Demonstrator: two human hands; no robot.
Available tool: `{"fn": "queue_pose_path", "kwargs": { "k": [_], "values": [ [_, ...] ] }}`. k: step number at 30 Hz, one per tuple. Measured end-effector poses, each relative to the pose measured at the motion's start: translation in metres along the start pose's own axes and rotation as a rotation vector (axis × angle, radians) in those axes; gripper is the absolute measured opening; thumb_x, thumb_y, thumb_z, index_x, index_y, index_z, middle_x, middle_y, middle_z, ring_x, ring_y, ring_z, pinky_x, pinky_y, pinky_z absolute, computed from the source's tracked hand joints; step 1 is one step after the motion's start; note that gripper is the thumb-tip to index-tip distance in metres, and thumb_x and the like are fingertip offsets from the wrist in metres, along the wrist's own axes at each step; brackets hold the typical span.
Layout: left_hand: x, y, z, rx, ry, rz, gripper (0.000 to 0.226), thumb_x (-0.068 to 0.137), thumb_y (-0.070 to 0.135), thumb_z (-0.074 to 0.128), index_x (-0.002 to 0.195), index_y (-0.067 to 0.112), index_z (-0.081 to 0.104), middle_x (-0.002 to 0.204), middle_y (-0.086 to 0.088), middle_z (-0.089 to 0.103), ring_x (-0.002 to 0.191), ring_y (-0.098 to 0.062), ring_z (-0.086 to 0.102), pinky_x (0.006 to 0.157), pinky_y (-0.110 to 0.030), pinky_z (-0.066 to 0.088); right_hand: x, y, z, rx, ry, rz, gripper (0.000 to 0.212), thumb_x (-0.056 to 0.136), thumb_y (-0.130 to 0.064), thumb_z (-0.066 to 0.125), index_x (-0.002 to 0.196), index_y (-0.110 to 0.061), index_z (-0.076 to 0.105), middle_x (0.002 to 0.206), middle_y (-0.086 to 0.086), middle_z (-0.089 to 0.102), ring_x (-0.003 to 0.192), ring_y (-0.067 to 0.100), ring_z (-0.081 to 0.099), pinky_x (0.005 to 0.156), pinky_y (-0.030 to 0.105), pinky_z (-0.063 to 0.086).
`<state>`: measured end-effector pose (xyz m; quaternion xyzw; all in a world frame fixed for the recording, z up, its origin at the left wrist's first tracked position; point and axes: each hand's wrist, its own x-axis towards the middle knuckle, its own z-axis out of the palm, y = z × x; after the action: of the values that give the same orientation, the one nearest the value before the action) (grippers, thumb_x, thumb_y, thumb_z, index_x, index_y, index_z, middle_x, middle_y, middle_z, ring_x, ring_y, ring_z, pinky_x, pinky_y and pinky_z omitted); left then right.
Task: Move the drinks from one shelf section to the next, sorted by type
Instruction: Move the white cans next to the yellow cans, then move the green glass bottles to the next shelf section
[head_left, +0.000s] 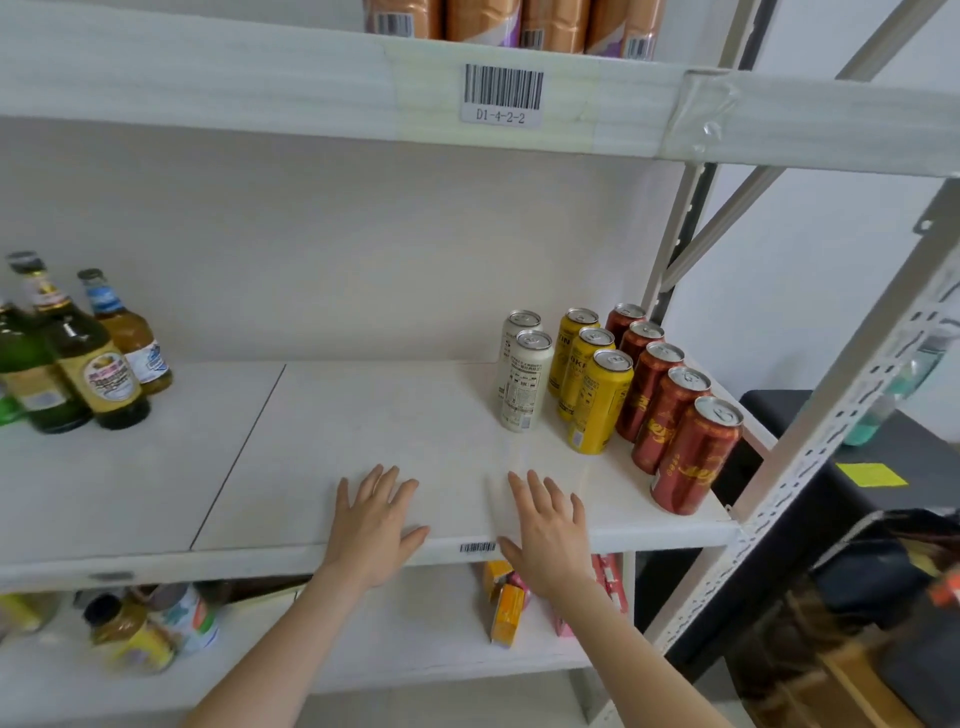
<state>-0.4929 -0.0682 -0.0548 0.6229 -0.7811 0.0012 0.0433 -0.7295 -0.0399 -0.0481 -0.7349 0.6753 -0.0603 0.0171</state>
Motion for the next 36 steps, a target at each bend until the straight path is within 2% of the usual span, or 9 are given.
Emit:
{"fn": "queue_pose_path", "kwargs": {
  "k": [8, 12, 17, 27, 30, 36],
  "values": [
    [-0.096, -0.015, -0.002, 0.041, -0.035, 0.003, 0.063, 0.098, 0.058, 0.037, 0.152, 0.027, 0.026, 0.165, -0.005, 0.013, 0.152, -0.025, 0.005, 0.120, -0.054, 0.009, -0.067, -0.046, 0.012, -0.015, 0.014, -0.037, 0.075, 0.097, -0.049, 0.043, 0.155, -0.024, 0.003, 0.164, 0.006, 0.010, 0.150, 0.027, 0.008, 0.118, 0.053, 0.005],
    [-0.141, -0.034, -0.003, 0.063, -0.025, -0.025, 0.064, 0.096, 0.059, 0.038, 0.150, 0.027, 0.028, 0.163, -0.004, 0.018, 0.152, -0.025, 0.009, 0.120, -0.053, 0.011, -0.090, -0.082, 0.017, -0.011, 0.025, -0.071, 0.080, 0.093, -0.051, 0.048, 0.155, -0.023, 0.005, 0.163, 0.005, 0.013, 0.150, 0.026, 0.009, 0.119, 0.053, 0.007],
    [-0.182, -0.068, -0.010, 0.062, -0.032, -0.087, 0.064, 0.096, 0.058, 0.040, 0.150, 0.026, 0.029, 0.164, -0.006, 0.018, 0.152, -0.025, 0.008, 0.120, -0.055, 0.008, -0.107, -0.136, 0.013, -0.039, 0.011, -0.121, 0.079, 0.096, -0.052, 0.043, 0.156, -0.024, 0.000, 0.164, 0.006, 0.007, 0.150, 0.027, 0.006, 0.119, 0.052, 0.004],
    [-0.243, -0.207, -0.041, 0.106, -0.019, -0.119, 0.064, 0.097, 0.058, 0.037, 0.151, 0.026, 0.026, 0.164, -0.006, 0.017, 0.152, -0.025, 0.008, 0.121, -0.054, 0.007, -0.118, -0.293, 0.019, -0.017, 0.037, -0.157, 0.081, 0.095, -0.054, 0.044, 0.155, -0.024, -0.002, 0.164, 0.006, 0.006, 0.150, 0.026, 0.007, 0.118, 0.053, 0.009],
    [-0.259, -0.256, -0.049, 0.113, 0.002, -0.116, 0.062, 0.096, 0.057, 0.039, 0.149, 0.025, 0.030, 0.162, -0.006, 0.021, 0.151, -0.025, 0.012, 0.119, -0.053, 0.011, -0.116, -0.343, 0.022, -0.004, 0.038, -0.155, 0.081, 0.096, -0.053, 0.044, 0.156, -0.024, -0.002, 0.164, 0.006, 0.006, 0.151, 0.025, 0.006, 0.119, 0.053, 0.008],
    [-0.279, -0.341, -0.058, 0.088, -0.014, -0.160, 0.066, 0.096, 0.057, 0.042, 0.152, 0.026, 0.026, 0.164, -0.006, 0.016, 0.152, -0.025, 0.007, 0.120, -0.056, 0.008, -0.100, -0.428, 0.029, 0.017, 0.027, -0.173, 0.080, 0.096, -0.054, 0.042, 0.155, -0.024, -0.003, 0.164, 0.005, 0.004, 0.151, 0.026, 0.004, 0.119, 0.053, 0.005]
  ]
}}
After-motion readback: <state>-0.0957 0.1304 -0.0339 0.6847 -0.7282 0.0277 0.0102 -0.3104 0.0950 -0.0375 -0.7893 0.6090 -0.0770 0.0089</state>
